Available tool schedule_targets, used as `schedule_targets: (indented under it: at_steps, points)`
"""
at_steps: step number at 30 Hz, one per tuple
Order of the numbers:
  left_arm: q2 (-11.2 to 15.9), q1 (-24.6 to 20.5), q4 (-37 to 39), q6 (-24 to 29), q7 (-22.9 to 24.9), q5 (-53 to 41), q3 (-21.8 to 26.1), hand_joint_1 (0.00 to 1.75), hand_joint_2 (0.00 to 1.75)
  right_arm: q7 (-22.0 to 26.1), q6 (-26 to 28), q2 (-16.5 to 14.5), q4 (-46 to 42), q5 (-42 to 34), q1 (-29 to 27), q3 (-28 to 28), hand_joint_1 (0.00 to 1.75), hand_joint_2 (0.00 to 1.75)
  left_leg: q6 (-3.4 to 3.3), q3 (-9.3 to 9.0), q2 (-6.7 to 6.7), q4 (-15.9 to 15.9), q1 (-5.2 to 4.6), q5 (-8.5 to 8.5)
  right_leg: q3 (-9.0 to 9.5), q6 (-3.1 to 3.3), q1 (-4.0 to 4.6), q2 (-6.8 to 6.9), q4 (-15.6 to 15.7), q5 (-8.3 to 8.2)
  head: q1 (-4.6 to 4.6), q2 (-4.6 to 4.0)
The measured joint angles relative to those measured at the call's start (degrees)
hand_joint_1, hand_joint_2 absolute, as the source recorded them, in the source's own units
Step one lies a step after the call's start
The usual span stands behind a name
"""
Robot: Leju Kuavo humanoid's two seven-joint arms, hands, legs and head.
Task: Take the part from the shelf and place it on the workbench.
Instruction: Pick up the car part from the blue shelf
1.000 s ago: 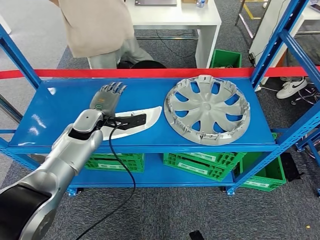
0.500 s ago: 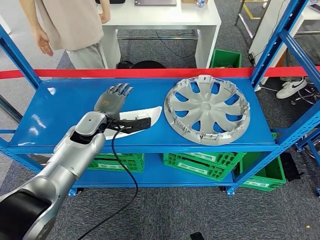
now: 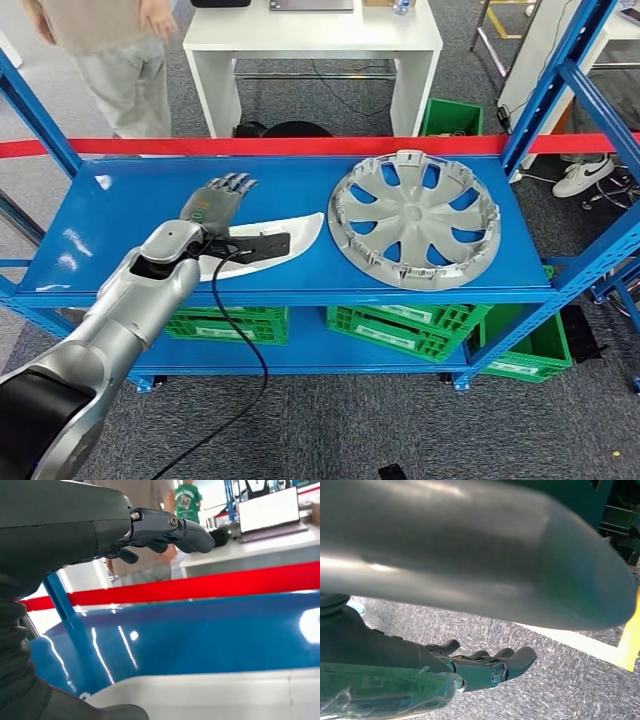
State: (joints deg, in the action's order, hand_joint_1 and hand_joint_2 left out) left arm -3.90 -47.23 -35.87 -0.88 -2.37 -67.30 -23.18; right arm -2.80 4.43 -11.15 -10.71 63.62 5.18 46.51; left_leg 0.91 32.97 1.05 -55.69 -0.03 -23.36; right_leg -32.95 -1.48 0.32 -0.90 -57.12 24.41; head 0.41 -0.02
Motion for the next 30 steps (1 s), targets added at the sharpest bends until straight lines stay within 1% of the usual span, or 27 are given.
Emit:
schedule_targets:
  at_steps: [5,12,17,25,30]
  points:
    - [-0.1,0.5,1.1,-0.7,-1.3,0.1,-0.3,0.0,1.75,0.2,0.1,0.0,0.0,-0.6,-0.1,0.0,0.0,0.0,0.0,0.01,0.0,0.0,0.0,-0.01,-0.01,-0.01,-0.01,0.0,0.0,0.0,0.0,0.0]
    - [-0.2,2.2,0.0,-1.2,-1.4,1.0,-1.4,0.0,1.75,0.7,0.4,0.0,0.0,-1.1,-0.3,0.4,0.0,0.0,-0.01,0.01,0.0,0.0,0.0,-0.01,-0.02,-0.01,-0.01,0.0,0.0,0.0,0.0,-0.01]
    - [0.0,4.1,-2.1,-1.9,-0.8,2.7,-2.1,0.0,1.75,0.9,0.4,0.0,0.0,-1.2,-0.3,0.9,0.0,0.0,-0.01,0.01,0.0,0.0,0.0,-0.01,-0.01,0.0,0.0,0.0,0.0,0.01,0.0,-0.01]
    - [0.6,6.3,-4.1,-0.2,0.2,3.0,-3.1,0.0,1.75,1.0,0.5,0.0,0.0,-1.2,-0.3,1.4,0.0,0.0,-0.01,0.02,0.0,0.0,0.0,-0.01,-0.01,-0.01,0.0,0.0,0.0,0.01,-0.01,-0.01]
    - [1.3,8.3,-8.7,0.7,0.5,2.9,-3.6,0.0,1.75,1.5,0.9,0.0,0.0,-1.8,-0.4,1.6,0.0,0.0,0.0,0.02,0.0,0.0,0.0,-0.02,-0.02,-0.01,0.0,0.0,0.0,0.01,-0.01,-0.01]
